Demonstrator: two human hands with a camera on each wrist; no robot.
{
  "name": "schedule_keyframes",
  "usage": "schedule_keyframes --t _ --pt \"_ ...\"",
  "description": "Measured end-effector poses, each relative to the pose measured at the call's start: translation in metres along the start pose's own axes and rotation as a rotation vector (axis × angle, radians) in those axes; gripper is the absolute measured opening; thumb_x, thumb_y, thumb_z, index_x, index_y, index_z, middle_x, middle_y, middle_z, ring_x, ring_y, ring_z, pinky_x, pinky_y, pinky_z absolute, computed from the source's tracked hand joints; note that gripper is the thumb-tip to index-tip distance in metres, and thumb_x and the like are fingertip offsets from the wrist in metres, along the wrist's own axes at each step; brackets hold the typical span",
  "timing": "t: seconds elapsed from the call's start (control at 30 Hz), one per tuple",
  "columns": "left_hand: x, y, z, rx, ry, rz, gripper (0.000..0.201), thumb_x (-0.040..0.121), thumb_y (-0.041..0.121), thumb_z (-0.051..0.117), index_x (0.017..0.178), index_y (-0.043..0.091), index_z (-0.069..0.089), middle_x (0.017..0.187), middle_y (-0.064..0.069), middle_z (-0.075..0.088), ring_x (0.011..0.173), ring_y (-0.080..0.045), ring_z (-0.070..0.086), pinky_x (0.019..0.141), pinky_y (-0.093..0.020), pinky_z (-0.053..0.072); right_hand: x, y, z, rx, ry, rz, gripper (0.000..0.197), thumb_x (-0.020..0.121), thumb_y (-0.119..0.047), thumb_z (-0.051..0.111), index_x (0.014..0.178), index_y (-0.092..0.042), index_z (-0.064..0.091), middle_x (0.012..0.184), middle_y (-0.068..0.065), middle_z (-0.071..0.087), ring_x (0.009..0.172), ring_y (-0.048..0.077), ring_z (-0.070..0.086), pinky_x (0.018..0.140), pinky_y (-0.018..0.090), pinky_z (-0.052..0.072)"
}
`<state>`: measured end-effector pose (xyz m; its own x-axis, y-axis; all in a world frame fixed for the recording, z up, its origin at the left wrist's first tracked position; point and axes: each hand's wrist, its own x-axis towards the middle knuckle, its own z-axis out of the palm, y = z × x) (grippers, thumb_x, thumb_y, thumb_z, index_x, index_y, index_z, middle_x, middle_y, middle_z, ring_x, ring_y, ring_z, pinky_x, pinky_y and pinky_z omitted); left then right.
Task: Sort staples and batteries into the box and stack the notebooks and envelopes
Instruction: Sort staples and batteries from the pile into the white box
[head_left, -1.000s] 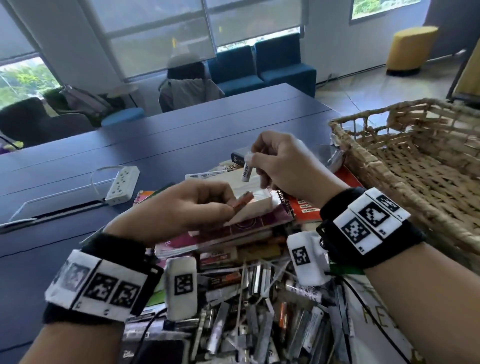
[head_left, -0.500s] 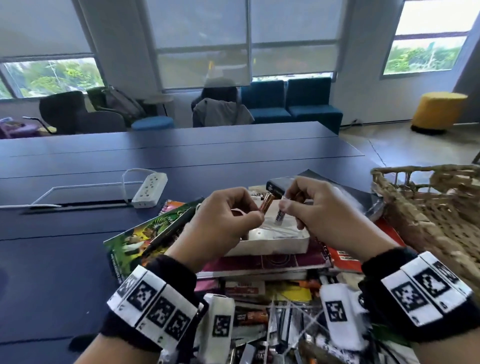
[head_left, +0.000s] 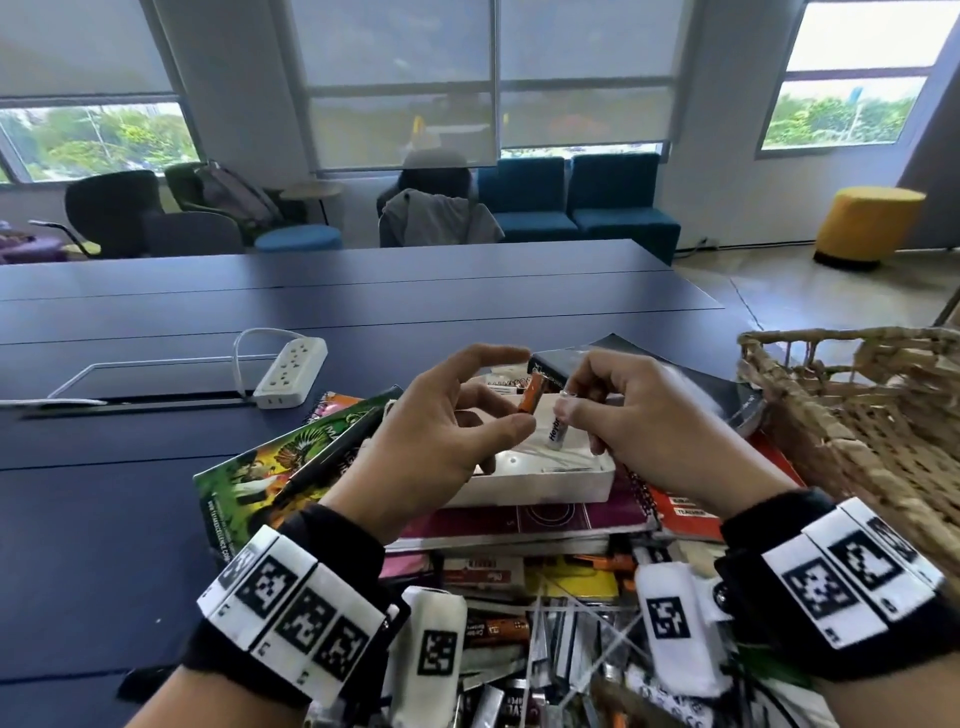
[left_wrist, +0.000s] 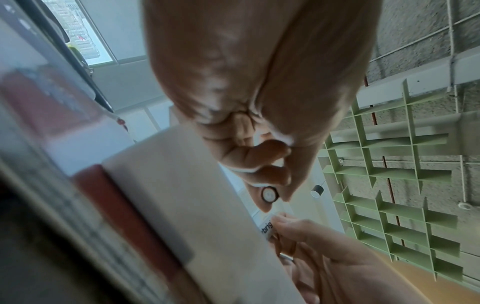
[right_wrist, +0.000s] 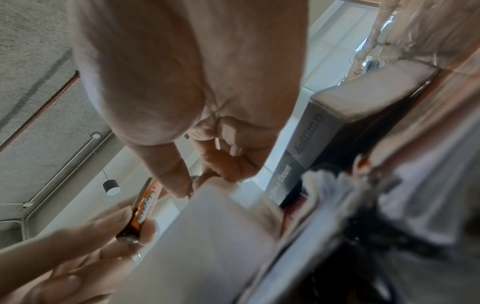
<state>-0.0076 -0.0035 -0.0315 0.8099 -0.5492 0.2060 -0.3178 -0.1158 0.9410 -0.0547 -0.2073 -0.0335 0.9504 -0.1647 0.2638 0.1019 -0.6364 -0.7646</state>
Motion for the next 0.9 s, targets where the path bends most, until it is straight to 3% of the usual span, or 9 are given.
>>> schedule_keyframes --t 0.07,0.17,0.37,0.53,0.63,0.77,0.83,0.9 --pt "0.001 -0.002 0.001 0.016 0.005 0.014 0.049 0.094 0.014 0.072 0.131 0.043 0.062 0.092 -0.005 0.067 0.058 -0.012 0.054 0.053 -0.016 0.044 0.001 0.0 0.0 0.002 -0.01 0.005 0.015 0.092 -0.026 0.074 0.084 -0.015 0.068 0.061 -0.006 0.061 0.05 0.004 0.058 0.047 0.012 0.039" --pt "0.002 -0.004 0.0 0.033 0.01 0.015 0.043 0.097 0.011 0.066 0.127 0.043 0.066 0.092 -0.004 0.062 0.057 -0.011 0.053 0.051 -0.02 0.044 0.002 0.001 0.001 0.014 -0.019 0.007 0.015 0.092 -0.025 0.074 0.084 -0.016 0.067 0.059 -0.007 0.062 0.051 0.005 0.059 0.049 0.013 0.04" --pt "0.001 -0.006 0.0 -0.026 0.081 -0.006 0.028 0.095 0.008 0.069 0.116 0.024 0.063 0.096 -0.011 0.075 0.053 -0.017 0.059 0.047 -0.023 0.046 0.002 0.001 0.001 0.009 -0.033 0.009 0.014 0.092 -0.025 0.073 0.084 -0.015 0.068 0.058 -0.007 0.061 0.05 0.004 0.057 0.05 0.014 0.041" --pt "-0.001 -0.004 0.002 0.014 0.065 0.016 0.02 0.094 0.014 0.072 0.111 0.011 0.061 0.086 -0.008 0.078 0.059 -0.02 0.067 0.05 -0.023 0.047 0.0 0.001 0.001 0.01 -0.033 0.008 0.014 0.09 -0.025 0.074 0.082 -0.016 0.068 0.063 -0.004 0.064 0.054 0.007 0.061 0.059 0.026 0.047" --pt "0.001 -0.005 0.001 0.112 0.075 0.063 0.019 0.091 0.021 0.076 0.103 0.01 0.065 0.084 -0.002 0.079 0.064 -0.02 0.07 0.057 -0.024 0.052 -0.001 -0.001 -0.001 -0.012 -0.032 -0.003 0.014 0.09 -0.027 0.074 0.082 -0.017 0.068 0.068 -0.001 0.066 0.056 0.006 0.062 0.062 0.028 0.051" --pt "0.001 -0.011 -0.003 0.186 0.087 0.118 0.015 0.088 0.027 0.079 0.093 0.014 0.072 0.083 0.003 0.079 0.082 -0.033 0.073 0.08 -0.05 0.059 -0.002 -0.003 -0.002 -0.043 -0.037 -0.018 0.014 0.091 -0.027 0.074 0.084 -0.016 0.068 0.075 0.005 0.069 0.056 0.006 0.062 0.059 0.021 0.052" --pt "0.002 -0.014 -0.005 0.193 0.084 0.118 0.015 0.087 0.028 0.08 0.091 0.016 0.073 0.082 0.004 0.079 0.082 -0.032 0.073 0.082 -0.052 0.059 -0.001 -0.003 -0.001 -0.064 -0.043 -0.023 0.015 0.091 -0.027 0.074 0.084 -0.016 0.067 0.075 0.005 0.069 0.056 0.006 0.061 0.056 0.017 0.05" --pt "0.003 -0.017 -0.006 0.197 0.076 0.114 0.014 0.086 0.029 0.08 0.091 0.017 0.074 0.082 0.004 0.078 0.079 -0.027 0.073 0.078 -0.046 0.06 -0.001 -0.003 0.0 -0.08 -0.048 -0.024 0.015 0.091 -0.028 0.074 0.084 -0.017 0.067 0.075 0.005 0.069 0.057 0.006 0.062 0.055 0.017 0.05"
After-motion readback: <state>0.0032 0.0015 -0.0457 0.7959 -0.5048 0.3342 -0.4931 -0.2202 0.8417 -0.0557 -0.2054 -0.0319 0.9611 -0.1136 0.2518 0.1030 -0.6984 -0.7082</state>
